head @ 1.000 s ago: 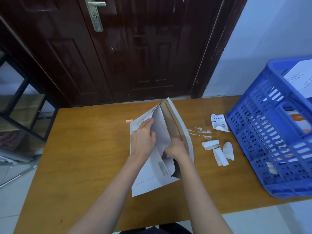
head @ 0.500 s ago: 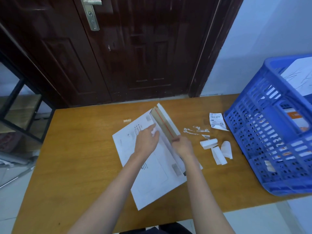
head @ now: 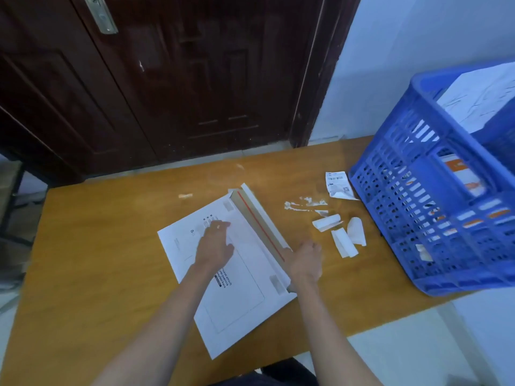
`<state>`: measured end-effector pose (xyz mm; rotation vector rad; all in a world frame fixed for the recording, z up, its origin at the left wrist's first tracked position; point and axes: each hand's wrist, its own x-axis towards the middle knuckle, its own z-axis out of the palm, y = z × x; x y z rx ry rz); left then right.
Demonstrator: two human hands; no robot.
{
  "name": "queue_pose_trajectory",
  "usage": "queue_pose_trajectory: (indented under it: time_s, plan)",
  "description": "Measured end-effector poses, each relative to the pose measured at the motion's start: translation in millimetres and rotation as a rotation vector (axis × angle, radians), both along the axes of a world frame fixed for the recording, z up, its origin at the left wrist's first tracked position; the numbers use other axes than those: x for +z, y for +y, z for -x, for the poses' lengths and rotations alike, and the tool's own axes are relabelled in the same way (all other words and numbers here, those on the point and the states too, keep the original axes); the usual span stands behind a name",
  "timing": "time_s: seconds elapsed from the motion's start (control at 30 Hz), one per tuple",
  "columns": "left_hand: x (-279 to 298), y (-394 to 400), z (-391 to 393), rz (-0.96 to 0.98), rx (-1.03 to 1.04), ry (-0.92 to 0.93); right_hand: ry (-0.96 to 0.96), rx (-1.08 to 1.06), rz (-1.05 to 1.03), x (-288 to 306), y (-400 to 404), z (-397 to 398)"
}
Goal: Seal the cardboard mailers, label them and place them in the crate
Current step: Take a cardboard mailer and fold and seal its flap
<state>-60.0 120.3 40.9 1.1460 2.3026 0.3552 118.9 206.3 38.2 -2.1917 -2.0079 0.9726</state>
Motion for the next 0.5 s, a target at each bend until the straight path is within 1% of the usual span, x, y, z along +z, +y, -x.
queue_pose_trajectory:
  time_s: [0.03,0.1,0.17,0.23,0.3,0.4,0.5]
  plan:
    - [0,1,8,0.035,-0.022,0.103,-0.048,-0.032,-0.018,-1,-5,-4]
    - [-1,5,23,0.109,-0.072,0.254,-0.073,-0.092,-0.081,-4,-22,-11]
    - [-4,8,33,0.161,-0.082,0.316,-0.117,-0.120,-0.158,-8,-46,-13]
    - [-9,11,42,0.210,-0.050,0.311,-0.152,-0.166,-0.197,-16,-68,-15]
    - [-15,13,50,0.234,0.006,0.268,-0.153,-0.209,-0.153,-24,-80,-16]
    - [-25,11,56,0.248,0.065,0.193,-0.115,-0.198,-0.129,-32,-85,-13]
    - [-33,2,54,0.256,0.088,0.155,-0.048,-0.281,-0.160,-35,-85,-6]
